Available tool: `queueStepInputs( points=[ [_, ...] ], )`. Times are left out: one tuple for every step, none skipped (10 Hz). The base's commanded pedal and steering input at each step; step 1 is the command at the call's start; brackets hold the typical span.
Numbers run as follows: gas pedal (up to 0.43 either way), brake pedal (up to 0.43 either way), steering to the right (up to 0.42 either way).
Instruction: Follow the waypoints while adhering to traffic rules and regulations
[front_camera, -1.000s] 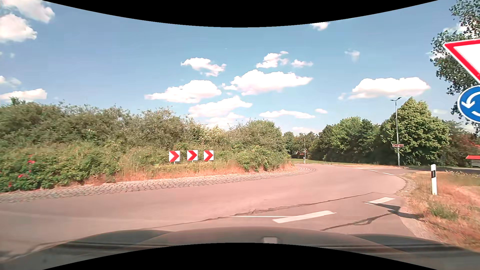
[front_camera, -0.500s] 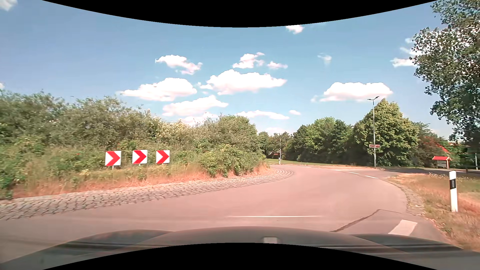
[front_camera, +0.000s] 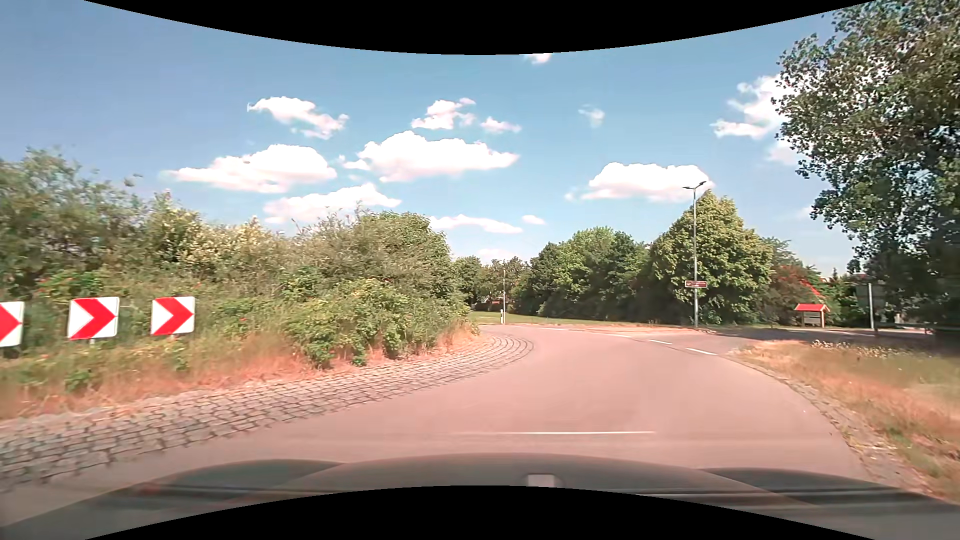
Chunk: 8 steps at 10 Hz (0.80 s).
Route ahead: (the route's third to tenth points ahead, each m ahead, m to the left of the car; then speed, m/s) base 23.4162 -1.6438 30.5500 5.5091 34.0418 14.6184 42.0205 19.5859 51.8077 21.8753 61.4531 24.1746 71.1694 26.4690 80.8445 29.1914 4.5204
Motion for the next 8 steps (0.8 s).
queueStepInputs(
  points=[
    [0.059,0.0,0.226],
    [0.059,0.0,0.22],
    [0.079,0.0,0.209],
    [0.098,0.0,0.201],
    [0.13,0.0,0.191],
    [0.157,0.0,0.179],
    [0.169,0.0,0.162],
    [0.169,0.0,0.148]
  ],
)
